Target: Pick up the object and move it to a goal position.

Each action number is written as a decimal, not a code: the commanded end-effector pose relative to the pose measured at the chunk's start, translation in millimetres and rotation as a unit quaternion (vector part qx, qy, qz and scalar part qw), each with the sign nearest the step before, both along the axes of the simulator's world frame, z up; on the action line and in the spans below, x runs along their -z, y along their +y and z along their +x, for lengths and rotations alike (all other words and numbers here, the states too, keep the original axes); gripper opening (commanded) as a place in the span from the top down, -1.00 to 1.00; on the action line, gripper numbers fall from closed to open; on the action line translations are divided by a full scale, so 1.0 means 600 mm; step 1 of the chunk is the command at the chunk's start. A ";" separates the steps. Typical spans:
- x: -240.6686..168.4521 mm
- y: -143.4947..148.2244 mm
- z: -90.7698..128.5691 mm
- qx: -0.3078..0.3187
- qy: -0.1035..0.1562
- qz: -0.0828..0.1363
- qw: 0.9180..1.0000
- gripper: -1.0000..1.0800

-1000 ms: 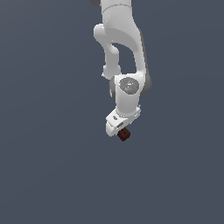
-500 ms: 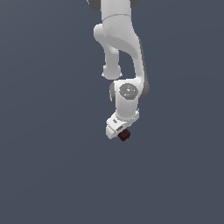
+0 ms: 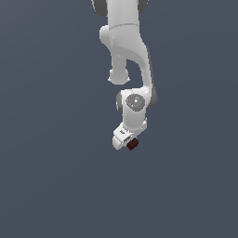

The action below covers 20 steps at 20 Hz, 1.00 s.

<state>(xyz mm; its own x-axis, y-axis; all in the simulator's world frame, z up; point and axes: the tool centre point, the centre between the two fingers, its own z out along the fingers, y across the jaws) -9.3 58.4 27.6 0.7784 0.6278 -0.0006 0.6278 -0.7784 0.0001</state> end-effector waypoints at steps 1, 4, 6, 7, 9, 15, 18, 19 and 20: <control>0.001 0.001 0.000 0.000 0.000 0.000 1.000 1.00; 0.001 0.001 0.000 0.000 0.000 0.000 1.000 1.00; 0.001 0.001 0.000 0.000 0.000 0.000 1.000 1.00; 0.001 0.001 0.000 0.000 0.000 0.000 1.000 1.00; 0.000 0.000 0.000 0.000 0.000 0.000 1.000 1.00; -0.021 0.000 -0.003 0.000 0.000 0.000 1.000 1.00; -0.043 0.001 -0.006 0.000 0.000 0.000 1.000 1.00; -0.053 0.001 -0.007 0.000 0.000 0.000 1.000 1.00; -0.063 0.002 -0.008 0.000 0.000 -0.001 1.000 1.00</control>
<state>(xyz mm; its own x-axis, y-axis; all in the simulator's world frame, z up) -14.1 59.1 55.6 0.7784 0.6278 -0.0031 0.6278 -0.7784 -0.0010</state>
